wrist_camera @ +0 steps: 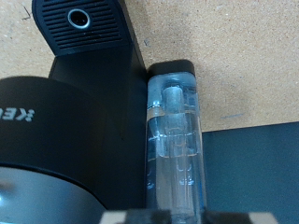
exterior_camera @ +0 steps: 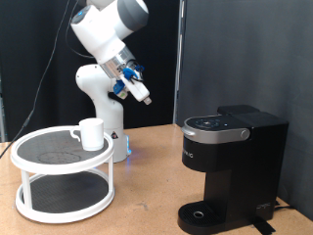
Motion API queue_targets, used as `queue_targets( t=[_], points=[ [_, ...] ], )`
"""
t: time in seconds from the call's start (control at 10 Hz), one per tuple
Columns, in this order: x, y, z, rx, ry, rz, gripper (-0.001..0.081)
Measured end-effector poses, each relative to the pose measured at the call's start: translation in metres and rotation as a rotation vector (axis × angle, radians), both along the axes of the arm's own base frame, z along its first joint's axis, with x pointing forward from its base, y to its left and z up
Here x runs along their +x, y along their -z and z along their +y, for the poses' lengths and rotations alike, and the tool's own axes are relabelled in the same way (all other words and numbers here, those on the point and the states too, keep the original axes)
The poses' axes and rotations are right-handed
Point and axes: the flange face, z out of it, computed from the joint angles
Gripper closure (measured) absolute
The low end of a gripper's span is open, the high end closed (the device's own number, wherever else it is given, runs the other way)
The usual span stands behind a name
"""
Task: Make a cup of coffee with the keurig machine
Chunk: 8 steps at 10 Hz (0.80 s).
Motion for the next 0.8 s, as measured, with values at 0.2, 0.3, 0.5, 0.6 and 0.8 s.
queue_targets(
  t=[0.2,0.3,0.5,0.6,0.8],
  points=[
    [-0.02,-0.001,-0.021,0.038,-0.005,0.022,0.0806],
    [-0.03,-0.003,-0.032,0.047,-0.026,0.028,0.0806],
    [-0.049,-0.006,-0.055,0.039,-0.046,0.023,0.0806],
    [-0.055,-0.01,-0.064,0.041,-0.023,0.008,0.0806],
    [-0.059,-0.012,-0.066,0.042,-0.015,-0.002,0.0806]
  ],
)
